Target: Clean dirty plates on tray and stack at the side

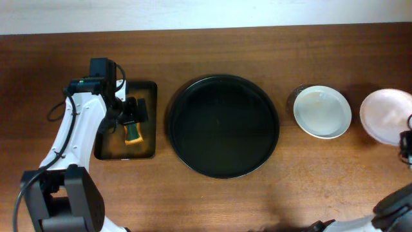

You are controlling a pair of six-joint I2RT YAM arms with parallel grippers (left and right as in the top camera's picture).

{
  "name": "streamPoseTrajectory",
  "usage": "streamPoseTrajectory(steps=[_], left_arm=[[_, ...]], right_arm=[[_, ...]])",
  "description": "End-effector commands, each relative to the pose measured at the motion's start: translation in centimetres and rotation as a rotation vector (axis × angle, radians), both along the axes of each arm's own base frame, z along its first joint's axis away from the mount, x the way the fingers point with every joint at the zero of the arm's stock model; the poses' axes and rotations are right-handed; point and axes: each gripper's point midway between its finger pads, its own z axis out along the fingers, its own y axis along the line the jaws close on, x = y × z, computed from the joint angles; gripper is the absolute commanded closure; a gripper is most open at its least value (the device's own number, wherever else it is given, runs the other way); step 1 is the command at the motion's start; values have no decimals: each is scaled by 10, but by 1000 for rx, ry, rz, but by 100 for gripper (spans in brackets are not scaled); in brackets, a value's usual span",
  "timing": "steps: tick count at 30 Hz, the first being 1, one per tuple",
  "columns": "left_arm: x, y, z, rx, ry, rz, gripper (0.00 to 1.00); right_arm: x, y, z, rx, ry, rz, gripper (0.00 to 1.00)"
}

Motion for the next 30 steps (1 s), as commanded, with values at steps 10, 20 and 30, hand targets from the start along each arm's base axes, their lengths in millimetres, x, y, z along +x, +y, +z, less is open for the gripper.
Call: streamPoseTrajectory(steps=[10,20,30], left_arm=[[2,-3,9,-5,-25,-19,0],[2,-3,9,-5,-24,-19,0],[3,-3,9,-5,-28,-19,0]], right_arm=[[71,100,35,-194,96,402,96],[69,126,-41,-141,324,492,96],[81,173,66,-145,72,735,55]])
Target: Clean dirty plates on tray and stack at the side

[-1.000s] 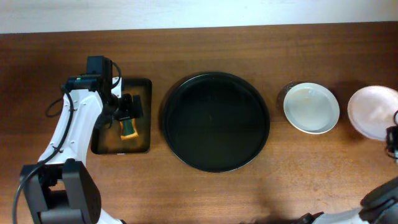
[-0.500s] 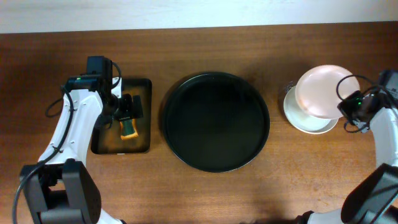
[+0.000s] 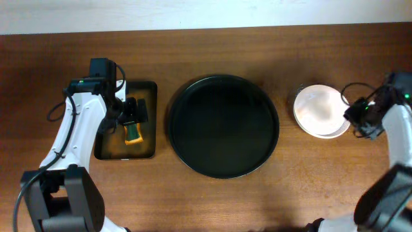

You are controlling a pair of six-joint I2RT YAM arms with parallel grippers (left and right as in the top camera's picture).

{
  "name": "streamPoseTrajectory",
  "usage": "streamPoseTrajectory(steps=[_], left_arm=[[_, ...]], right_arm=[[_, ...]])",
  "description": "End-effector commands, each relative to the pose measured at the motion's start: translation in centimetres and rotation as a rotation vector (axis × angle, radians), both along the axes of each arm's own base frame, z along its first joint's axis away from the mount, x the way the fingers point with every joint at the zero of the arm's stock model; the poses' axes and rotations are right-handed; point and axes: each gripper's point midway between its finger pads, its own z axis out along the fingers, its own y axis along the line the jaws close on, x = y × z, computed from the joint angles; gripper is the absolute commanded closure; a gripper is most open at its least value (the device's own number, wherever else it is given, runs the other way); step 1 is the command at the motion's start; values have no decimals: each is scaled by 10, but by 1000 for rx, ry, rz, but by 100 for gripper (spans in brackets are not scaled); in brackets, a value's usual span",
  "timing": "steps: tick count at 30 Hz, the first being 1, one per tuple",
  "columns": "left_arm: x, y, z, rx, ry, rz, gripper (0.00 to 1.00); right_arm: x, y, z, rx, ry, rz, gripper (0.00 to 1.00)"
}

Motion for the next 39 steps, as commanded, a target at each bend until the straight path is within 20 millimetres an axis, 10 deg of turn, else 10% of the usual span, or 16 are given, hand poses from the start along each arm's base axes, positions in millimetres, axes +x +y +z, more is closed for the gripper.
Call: streamPoseTrajectory(steps=[1,7,9,16,25,39], left_arm=[[5,-3,10,-4,-37,-20,0],[-6,-28,8,2,-1,-135,0],[-23,-27,6,2,69,-136,0],[-59,-26,20,1,43,-138,0],[-121,-23,83,12,-617,-135,0],[-130,-23,98,13,-688,-134,1]], right_arm=[[8,42,35,61,-101,232,54],[2,154,26,77,-3,700,1],[-9,170,22,50,61,758,1],[-34,191,43,-39,7,768,1],[-99,192,108,-231,-364,760,1],[-89,191,52,-162,-102,777,1]])
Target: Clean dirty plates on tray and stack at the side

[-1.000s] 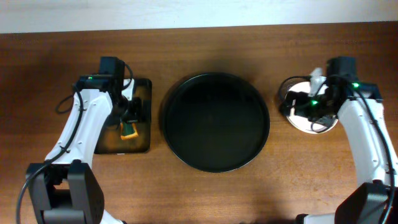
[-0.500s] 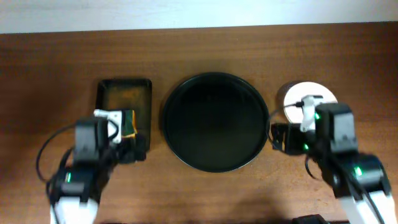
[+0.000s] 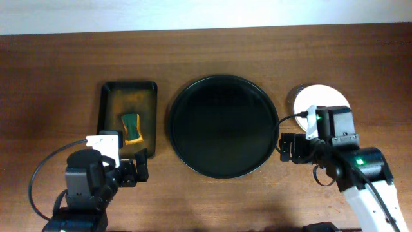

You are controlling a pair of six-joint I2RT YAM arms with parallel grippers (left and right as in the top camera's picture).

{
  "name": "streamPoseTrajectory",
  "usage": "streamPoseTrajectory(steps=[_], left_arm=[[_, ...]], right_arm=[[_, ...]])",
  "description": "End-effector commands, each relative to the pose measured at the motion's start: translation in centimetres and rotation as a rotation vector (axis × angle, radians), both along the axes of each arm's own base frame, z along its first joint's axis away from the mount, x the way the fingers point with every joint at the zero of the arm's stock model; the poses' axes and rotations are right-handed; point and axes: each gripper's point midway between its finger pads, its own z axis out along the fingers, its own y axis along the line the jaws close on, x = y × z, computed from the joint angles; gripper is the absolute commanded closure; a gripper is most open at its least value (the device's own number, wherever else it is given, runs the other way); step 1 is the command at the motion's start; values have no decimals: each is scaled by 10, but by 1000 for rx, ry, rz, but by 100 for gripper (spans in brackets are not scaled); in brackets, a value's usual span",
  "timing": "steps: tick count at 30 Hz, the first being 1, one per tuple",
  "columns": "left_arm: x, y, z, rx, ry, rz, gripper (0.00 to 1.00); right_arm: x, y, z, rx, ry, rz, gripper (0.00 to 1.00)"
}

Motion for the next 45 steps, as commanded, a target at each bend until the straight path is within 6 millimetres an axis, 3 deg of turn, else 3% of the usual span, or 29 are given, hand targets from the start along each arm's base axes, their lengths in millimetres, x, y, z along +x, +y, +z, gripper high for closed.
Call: streamPoseTrajectory(steps=[1,3,6,12,18,21,23,27,45], left_arm=[[-2,-1,-3,9,5,-16,0],[-2,-1,-3,9,7,-16,0],[-2,-1,-4,9,8,-16,0],[-2,-1,-4,9,8,-16,0],[-2,-1,-4,9,8,-16,0],[-2,-1,-4,9,8,-16,0],[-2,-1,-4,9,8,-16,1],[-2,-1,-4,9,8,-16,0],[-7,4,1,28,-26,2,1]], right_arm=[[-1,-4,-4,-8,15,-23,1],[-1,-5,8,-5,-59,-22,1],[-10,-6,33,-2,-355,24,1],[-38,-16,49,39,-899,-20,1],[-12,-23,54,39,-1136,-56,1],[-1,-19,23,51,-1150,-36,1],[-1,-15,-9,28,-1033,24,1],[0,-23,-10,-15,-1032,13,1],[0,-23,-10,-15,-1032,13,2]])
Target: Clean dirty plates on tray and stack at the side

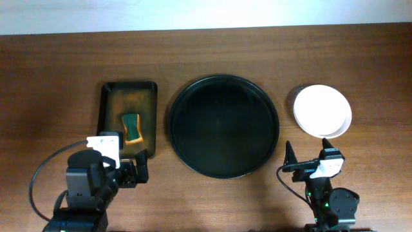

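The round black tray (222, 125) lies bare in the middle of the table. To its right, white plates (322, 111) sit stacked one on the other. A green and yellow sponge (132, 127) lies loose in the small rectangular tray (112, 96) on the left. My left gripper (134, 171) rests near the table's front, just below that small tray, holding nothing; its jaw state is unclear from above. At the front right my right gripper (307, 151) stands with its fingers apart and empty, below the plate stack.
Brown wooden tabletop (58, 77) around the trays. A dark coaster-like disc peeks out at the left edge of the plate stack. Cables trail from both arms along the front edge.
My right arm has drawn back from beside the round tray's right edge to the front right edge of the table, leaving the plate stack fully in view. The left arm has not moved.
First my left gripper was at the sponge in the small tray while the right held a plate at the far right. Then that plate sat on the other white plate. Later both arms were back at the front with the sponge lying loose, and now the right is further back.
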You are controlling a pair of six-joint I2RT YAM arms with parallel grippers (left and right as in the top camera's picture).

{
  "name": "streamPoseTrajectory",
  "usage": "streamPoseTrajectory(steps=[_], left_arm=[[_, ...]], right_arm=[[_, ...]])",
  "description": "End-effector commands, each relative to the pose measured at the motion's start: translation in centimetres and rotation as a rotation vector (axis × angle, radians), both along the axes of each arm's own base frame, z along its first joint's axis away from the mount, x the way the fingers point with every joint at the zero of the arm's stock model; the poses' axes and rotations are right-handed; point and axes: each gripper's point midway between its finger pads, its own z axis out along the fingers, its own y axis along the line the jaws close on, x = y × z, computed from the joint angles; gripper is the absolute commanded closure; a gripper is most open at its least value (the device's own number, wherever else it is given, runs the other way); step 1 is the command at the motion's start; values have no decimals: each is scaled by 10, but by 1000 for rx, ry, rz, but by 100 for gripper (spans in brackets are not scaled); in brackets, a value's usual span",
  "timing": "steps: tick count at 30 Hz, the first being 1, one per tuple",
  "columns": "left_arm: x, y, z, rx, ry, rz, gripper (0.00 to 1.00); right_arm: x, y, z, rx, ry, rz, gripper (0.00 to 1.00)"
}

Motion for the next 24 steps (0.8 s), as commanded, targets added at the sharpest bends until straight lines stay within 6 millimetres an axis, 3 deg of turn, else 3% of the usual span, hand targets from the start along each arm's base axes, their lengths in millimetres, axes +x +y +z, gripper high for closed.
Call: streamPoseTrajectory(steps=[1,5,8,10,13,16,24], left_arm=[[-4,6,1,24,-103,13,0],[14,3,-20,-16,-422,-2,0],[20,4,-16,-15,-684,6,0],[18,19,-7,14,-790,89,0],[18,41,-7,56,-792,211,0],[18,38,-40,64,-660,187,1],[18,38,-40,64,-661,187,1]], right_arm=[[0,2,-1,-8,-1,14,1],[0,2,-1,-8,-1,14,1],[0,2,-1,-8,-1,14,1],[0,2,-1,-8,-1,14,2],[0,2,-1,-8,-1,14,1],[0,2,-1,-8,-1,14,1],[0,2,-1,-8,-1,14,1]])
